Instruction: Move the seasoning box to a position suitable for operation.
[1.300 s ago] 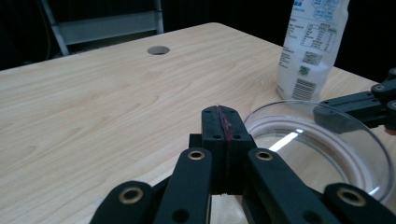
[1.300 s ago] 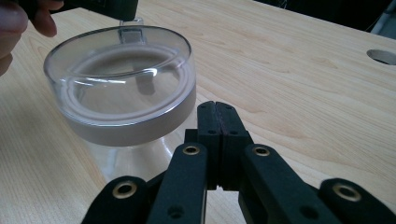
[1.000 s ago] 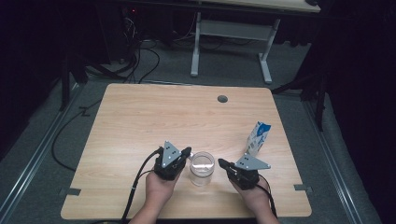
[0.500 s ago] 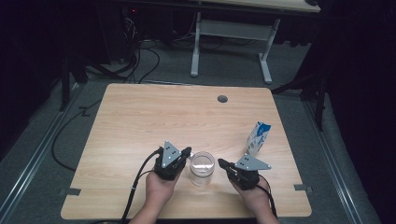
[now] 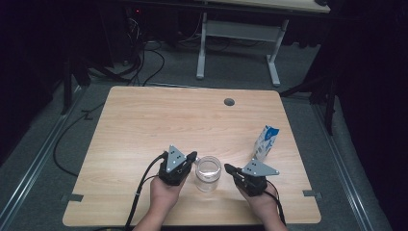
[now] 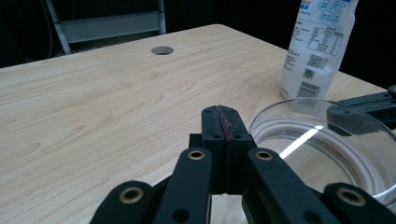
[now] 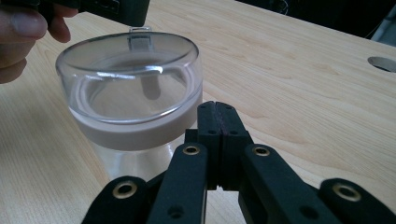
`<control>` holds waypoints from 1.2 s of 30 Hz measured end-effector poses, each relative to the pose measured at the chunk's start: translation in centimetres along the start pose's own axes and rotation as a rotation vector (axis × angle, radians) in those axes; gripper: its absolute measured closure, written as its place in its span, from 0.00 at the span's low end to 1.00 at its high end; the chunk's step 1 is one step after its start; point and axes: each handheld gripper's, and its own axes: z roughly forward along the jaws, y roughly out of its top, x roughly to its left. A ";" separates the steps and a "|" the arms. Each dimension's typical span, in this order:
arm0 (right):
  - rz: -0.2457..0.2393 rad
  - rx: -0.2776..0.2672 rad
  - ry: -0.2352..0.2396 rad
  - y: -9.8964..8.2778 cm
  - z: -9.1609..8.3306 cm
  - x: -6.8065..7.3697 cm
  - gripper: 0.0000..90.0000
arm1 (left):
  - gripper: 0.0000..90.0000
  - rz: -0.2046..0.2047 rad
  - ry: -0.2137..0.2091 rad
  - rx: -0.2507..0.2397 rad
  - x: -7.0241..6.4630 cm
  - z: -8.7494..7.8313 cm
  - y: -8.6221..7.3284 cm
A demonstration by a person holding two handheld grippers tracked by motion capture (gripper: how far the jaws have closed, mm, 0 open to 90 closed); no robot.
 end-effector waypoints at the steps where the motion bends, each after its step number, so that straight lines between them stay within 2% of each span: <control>1: -0.002 0.000 0.000 0.0 0.0 0.0 1.00 | 1.00 0.000 0.000 0.000 0.0 0.0 0.0; 20: -0.021 -0.002 -0.001 0.1 0.0 0.5 1.00 | 1.00 -0.007 0.001 -0.001 0.2 0.1 -0.1; 24: -0.026 -0.019 -0.004 0.3 -0.2 0.7 1.00 | 1.00 -0.008 -0.001 -0.002 0.2 0.1 -0.2; 27: -0.052 -0.038 0.015 0.9 -0.7 1.4 1.00 | 1.00 -0.008 -0.002 -0.002 0.2 0.1 -0.2; 36: -0.062 -0.050 0.039 1.2 -0.8 2.1 1.00 | 1.00 -0.018 0.001 0.000 0.3 -0.3 -0.3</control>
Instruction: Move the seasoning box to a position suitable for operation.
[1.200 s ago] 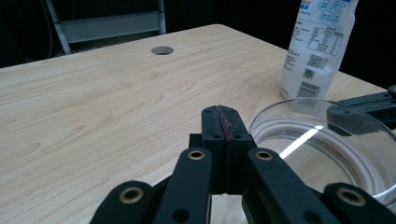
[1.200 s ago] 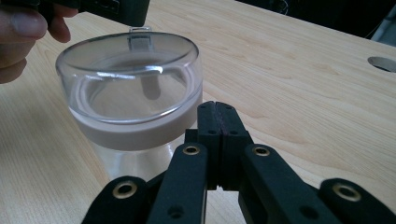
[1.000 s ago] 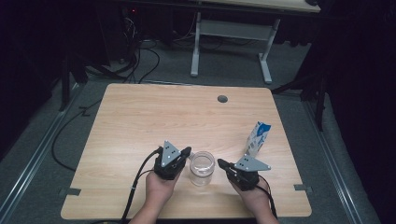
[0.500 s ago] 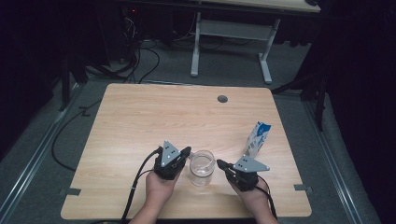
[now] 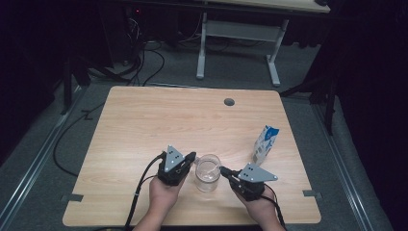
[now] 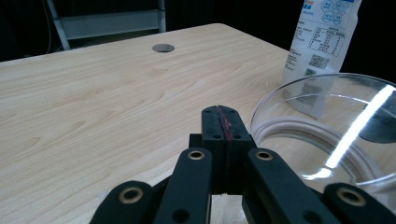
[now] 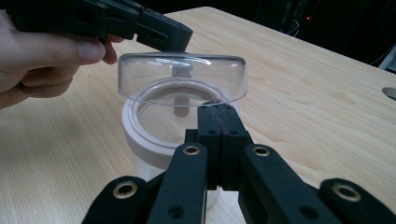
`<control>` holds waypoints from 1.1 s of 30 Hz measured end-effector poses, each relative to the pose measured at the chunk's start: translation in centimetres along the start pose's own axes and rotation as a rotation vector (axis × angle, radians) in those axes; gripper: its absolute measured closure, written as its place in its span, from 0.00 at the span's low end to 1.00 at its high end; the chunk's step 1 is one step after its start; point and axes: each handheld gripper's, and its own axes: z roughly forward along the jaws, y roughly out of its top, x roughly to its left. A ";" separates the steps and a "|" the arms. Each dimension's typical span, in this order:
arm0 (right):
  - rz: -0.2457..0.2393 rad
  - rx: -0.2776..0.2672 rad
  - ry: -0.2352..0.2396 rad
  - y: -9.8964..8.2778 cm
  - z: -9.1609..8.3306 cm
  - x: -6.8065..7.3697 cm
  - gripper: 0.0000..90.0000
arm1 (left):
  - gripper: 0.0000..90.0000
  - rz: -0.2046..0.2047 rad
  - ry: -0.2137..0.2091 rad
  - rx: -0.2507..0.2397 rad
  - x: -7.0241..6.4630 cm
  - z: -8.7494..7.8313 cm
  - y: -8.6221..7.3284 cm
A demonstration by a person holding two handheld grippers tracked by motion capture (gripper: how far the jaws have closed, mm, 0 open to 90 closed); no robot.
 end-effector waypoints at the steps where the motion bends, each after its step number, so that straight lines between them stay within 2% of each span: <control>1: -0.001 0.001 -0.001 0.0 0.0 0.0 1.00 | 1.00 -0.002 0.000 -0.001 0.0 -0.1 -0.1; 8: 0.000 0.001 -0.002 0.0 0.0 0.1 1.00 | 1.00 0.002 -0.006 -0.024 -0.1 -1.7 -0.6; 11: 0.003 0.001 -0.004 0.0 0.1 0.2 1.00 | 1.00 -0.012 -0.017 -0.032 -0.1 -2.7 -1.6; 14: 0.008 0.003 -0.003 0.0 0.2 0.2 1.00 | 1.00 -0.011 -0.022 -0.007 -0.2 -3.1 -2.6; 16: 0.007 0.004 -0.002 0.0 0.2 0.3 1.00 | 1.00 -0.045 -0.044 -0.012 -0.3 -3.6 -3.2; 21: 0.017 -0.001 0.002 0.2 0.0 0.3 1.00 | 0.98 -0.026 -0.077 0.010 -1.6 -3.4 -3.7; 23: 0.018 -0.010 0.002 0.3 -0.2 0.4 1.00 | 0.98 -0.035 -0.092 0.013 -1.9 -3.3 -3.8; 27: 0.020 -0.014 0.009 0.3 -0.3 0.3 1.00 | 0.98 -0.001 -0.101 0.039 -2.8 -2.7 -4.0; 30: 0.036 -0.014 0.010 0.2 -0.3 0.2 1.00 | 0.98 -0.017 -0.116 0.027 -2.8 -2.8 -3.8; 33: 0.045 -0.007 0.009 0.1 -0.4 0.3 1.00 | 0.98 -0.015 -0.126 0.014 -2.9 -2.9 -3.6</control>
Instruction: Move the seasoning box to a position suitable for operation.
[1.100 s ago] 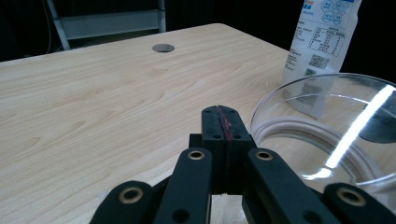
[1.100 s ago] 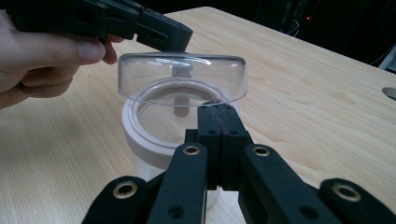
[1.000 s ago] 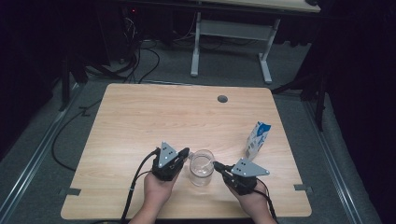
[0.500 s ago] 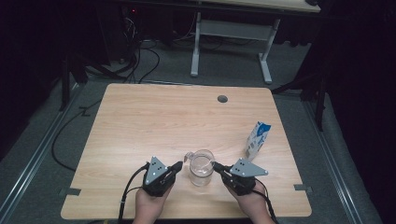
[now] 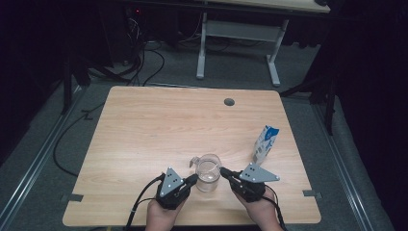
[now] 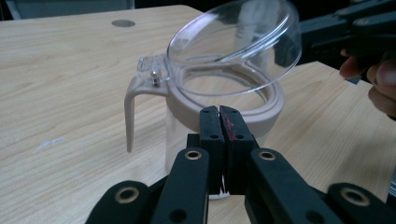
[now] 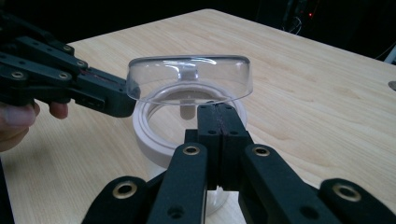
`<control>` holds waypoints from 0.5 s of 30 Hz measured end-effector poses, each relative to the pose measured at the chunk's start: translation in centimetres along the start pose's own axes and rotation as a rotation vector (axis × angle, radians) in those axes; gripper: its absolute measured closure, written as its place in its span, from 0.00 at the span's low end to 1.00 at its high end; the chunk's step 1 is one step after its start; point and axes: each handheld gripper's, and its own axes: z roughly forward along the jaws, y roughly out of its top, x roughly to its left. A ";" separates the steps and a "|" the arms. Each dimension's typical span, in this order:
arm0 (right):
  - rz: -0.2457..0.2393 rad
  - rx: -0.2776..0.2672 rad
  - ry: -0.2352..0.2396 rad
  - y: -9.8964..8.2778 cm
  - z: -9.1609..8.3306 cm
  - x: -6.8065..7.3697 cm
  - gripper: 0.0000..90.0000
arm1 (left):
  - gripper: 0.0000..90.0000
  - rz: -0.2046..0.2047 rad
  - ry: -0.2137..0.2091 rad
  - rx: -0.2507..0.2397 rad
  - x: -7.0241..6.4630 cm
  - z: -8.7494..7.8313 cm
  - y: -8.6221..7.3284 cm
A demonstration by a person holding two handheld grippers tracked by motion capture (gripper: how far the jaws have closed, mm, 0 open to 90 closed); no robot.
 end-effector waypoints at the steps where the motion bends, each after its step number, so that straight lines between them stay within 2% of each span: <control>1: 0.000 0.003 0.001 0.0 0.0 0.0 1.00 | 0.98 0.007 -0.005 -0.002 0.0 -0.1 0.1; 5: -0.004 0.001 -0.003 0.1 0.2 0.2 1.00 | 0.98 0.028 -0.014 -0.008 -0.3 -0.2 0.4; 11: -0.017 0.008 0.000 0.2 0.5 0.6 1.00 | 0.98 0.017 -0.028 -0.013 -0.8 -0.4 0.5; 15: -0.023 0.005 0.008 0.2 0.6 0.8 1.00 | 0.98 0.038 -0.022 -0.013 -1.3 -0.3 0.6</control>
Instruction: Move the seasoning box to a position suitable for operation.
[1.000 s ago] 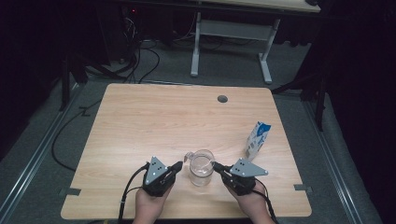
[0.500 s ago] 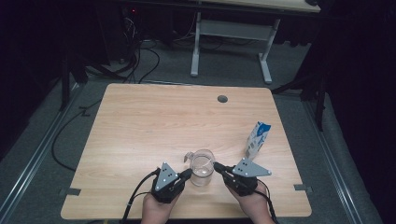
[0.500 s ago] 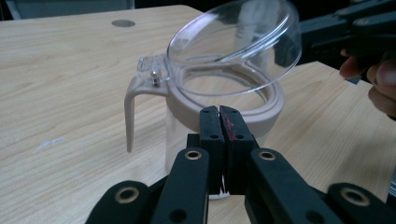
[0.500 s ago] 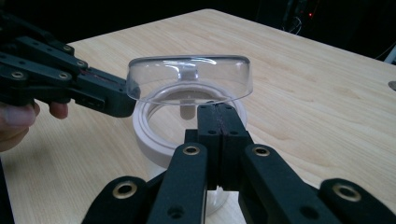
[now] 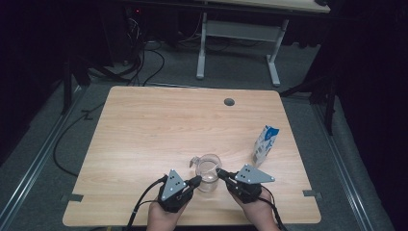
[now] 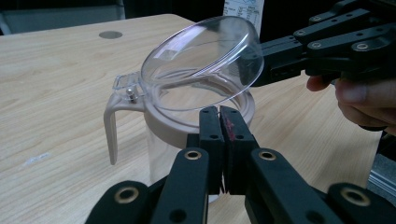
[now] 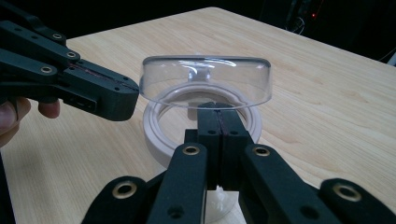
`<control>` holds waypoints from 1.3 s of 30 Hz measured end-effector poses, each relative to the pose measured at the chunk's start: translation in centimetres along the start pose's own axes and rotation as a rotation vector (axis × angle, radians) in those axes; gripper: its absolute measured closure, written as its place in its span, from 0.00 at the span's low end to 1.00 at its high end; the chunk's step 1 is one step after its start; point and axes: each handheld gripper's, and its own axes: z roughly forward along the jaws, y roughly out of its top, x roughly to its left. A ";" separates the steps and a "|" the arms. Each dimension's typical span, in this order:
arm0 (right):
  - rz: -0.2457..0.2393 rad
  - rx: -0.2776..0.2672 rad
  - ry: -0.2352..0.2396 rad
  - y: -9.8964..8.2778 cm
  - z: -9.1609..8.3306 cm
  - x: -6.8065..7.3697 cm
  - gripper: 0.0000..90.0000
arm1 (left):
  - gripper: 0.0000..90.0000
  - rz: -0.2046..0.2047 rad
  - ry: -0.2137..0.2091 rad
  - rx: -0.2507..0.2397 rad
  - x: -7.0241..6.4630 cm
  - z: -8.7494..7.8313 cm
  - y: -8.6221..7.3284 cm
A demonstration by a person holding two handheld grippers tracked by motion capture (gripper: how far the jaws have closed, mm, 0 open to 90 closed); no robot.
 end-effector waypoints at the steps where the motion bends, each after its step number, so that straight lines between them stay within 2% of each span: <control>1: 0.000 0.000 -0.001 0.0 0.0 0.0 1.00 | 0.98 0.000 0.000 0.001 0.0 0.0 0.0; 9: 0.002 -0.003 -0.002 0.0 -0.1 -0.1 1.00 | 0.97 0.001 -0.002 0.001 -0.1 0.6 -0.1; 17: 0.003 0.014 0.009 -0.4 0.2 0.1 1.00 | 0.98 -0.007 -0.001 -0.018 0.0 0.4 0.1; 27: 0.011 0.005 0.021 -0.6 0.4 0.2 1.00 | 0.98 -0.014 0.015 -0.052 0.3 -0.1 0.7; 39: 0.008 0.001 0.022 -0.7 0.4 0.2 1.00 | 0.99 -0.038 0.052 -0.099 1.6 -0.6 1.3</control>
